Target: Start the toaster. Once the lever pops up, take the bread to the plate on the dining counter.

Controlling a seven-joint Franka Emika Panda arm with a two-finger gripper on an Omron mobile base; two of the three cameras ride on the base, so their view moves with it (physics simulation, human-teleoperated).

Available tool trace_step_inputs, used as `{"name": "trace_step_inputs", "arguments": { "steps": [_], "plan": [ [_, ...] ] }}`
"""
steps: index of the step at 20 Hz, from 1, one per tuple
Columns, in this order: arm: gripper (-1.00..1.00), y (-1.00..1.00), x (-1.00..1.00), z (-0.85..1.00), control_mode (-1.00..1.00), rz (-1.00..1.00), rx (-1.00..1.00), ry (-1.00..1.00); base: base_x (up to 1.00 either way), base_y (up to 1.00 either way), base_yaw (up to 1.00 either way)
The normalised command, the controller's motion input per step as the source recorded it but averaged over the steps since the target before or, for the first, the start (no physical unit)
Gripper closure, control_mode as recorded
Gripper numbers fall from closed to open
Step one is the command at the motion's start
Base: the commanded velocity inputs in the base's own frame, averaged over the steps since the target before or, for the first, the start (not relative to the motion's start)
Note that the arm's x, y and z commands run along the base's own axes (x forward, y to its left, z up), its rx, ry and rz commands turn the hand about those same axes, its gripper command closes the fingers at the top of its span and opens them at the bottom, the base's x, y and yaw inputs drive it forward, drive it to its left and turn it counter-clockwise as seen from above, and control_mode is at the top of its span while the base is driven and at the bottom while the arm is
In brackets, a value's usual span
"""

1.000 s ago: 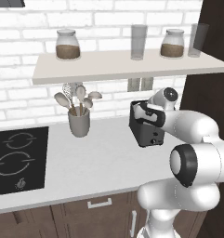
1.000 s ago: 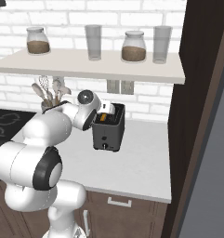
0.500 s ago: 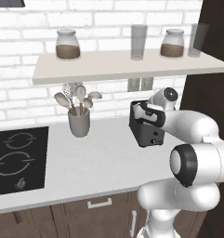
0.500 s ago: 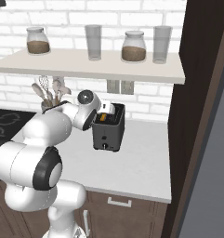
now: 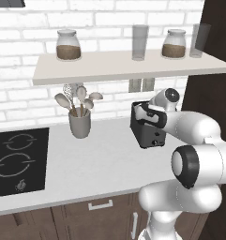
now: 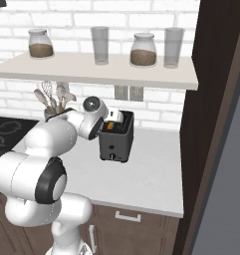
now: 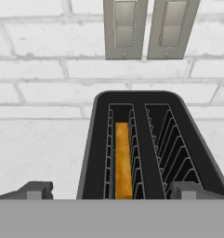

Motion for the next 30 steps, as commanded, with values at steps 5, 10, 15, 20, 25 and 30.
{"name": "trace_step_inputs", "arguments": {
  "steps": [5, 10, 15, 20, 25, 30],
  "plan": [
    [-1.0, 0.0, 0.0, 0.0, -1.0, 0.0, 0.0, 0.0, 0.0, 0.0, 0.0],
    [-1.0, 0.0, 0.0, 0.0, -1.0, 0.0, 0.0, 0.0, 0.0, 0.0, 0.0],
    [-1.0, 0.0, 0.0, 0.0, -1.0, 0.0, 0.0, 0.0, 0.0, 0.0, 0.0],
    [-1.0, 0.0, 0.0, 0.0, -1.0, 0.0, 0.0, 0.0, 0.0, 0.0, 0.0],
    [-1.0, 0.0, 0.0, 0.0, -1.0, 0.0, 0.0, 0.0, 0.0, 0.0, 0.0],
    [-1.0, 0.0, 0.0, 0.0, -1.0, 0.0, 0.0, 0.0, 0.0, 0.0, 0.0]
  ]
}}
